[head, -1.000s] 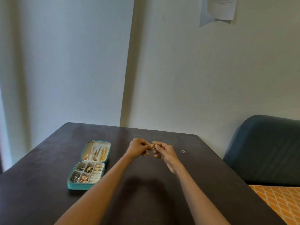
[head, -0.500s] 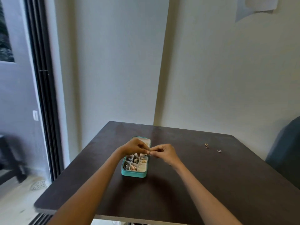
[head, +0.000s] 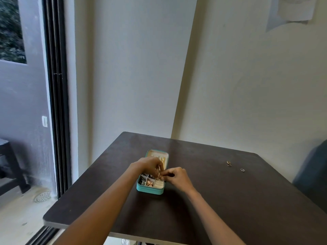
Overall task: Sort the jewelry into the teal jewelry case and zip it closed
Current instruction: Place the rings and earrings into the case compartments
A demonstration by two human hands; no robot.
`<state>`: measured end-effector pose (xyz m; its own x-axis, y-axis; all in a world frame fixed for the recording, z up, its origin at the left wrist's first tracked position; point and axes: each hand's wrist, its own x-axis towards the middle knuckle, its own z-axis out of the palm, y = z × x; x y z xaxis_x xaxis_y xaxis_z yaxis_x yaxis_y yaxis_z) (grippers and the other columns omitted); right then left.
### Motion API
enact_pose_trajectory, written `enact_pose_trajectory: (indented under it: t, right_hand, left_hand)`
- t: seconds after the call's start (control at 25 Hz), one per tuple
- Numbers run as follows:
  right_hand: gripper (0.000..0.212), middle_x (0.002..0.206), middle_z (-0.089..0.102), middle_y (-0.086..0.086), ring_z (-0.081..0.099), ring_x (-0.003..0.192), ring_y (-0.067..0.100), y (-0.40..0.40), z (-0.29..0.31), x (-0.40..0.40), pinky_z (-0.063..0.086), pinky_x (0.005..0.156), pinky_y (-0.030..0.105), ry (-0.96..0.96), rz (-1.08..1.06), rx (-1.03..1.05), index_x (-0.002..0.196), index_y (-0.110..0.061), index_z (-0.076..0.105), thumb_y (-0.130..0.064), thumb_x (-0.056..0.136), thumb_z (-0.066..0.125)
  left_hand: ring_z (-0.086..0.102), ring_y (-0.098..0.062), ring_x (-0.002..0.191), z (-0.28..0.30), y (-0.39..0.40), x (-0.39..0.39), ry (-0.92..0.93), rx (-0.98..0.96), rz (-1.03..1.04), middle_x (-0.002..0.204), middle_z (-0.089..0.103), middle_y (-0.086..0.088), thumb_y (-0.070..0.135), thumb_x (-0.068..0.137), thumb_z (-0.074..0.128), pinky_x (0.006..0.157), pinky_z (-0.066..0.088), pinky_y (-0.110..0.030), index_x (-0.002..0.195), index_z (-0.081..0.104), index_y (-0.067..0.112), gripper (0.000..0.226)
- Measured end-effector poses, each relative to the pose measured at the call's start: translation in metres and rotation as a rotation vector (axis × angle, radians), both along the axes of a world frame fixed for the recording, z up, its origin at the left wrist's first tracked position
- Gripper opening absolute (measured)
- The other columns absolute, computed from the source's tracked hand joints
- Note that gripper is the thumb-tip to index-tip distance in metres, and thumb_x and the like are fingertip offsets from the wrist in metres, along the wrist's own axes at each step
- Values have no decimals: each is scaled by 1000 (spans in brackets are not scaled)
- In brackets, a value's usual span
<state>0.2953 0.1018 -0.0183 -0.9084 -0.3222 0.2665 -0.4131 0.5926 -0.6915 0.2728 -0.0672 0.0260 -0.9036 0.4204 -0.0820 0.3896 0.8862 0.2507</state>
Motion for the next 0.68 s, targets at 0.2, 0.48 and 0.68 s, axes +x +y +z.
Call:
enact_pose_trajectory:
  t: [0.2,0.48,0.68]
  right_hand:
    - [20,97,74,-2,63,80,-8,-1,-3,2,50,82,14,25,-6,29,98,-17,76,-15,78,74]
    - [23,99,72,3,67,90,13,-5,6,4,55,82,34,49,30,218,102,-14,66,-14,80,69]
    - [24,99,59,3,57,91,14,0,4,10,47,75,15,106,29,243,99,-5,67,0,88,47]
  left_hand:
    - [56,-16,101,-2,8,3,123,-39,60,113,62,4,28,84,63,73,41,-26,109,66,27,26]
    - [58,-17,98,-10,6,3,184,8,100,111,64,3,26,86,59,74,41,-26,109,65,23,24]
    - [59,-13,99,-12,2,5,133,87,118,110,64,8,21,85,60,72,42,-23,106,67,28,23]
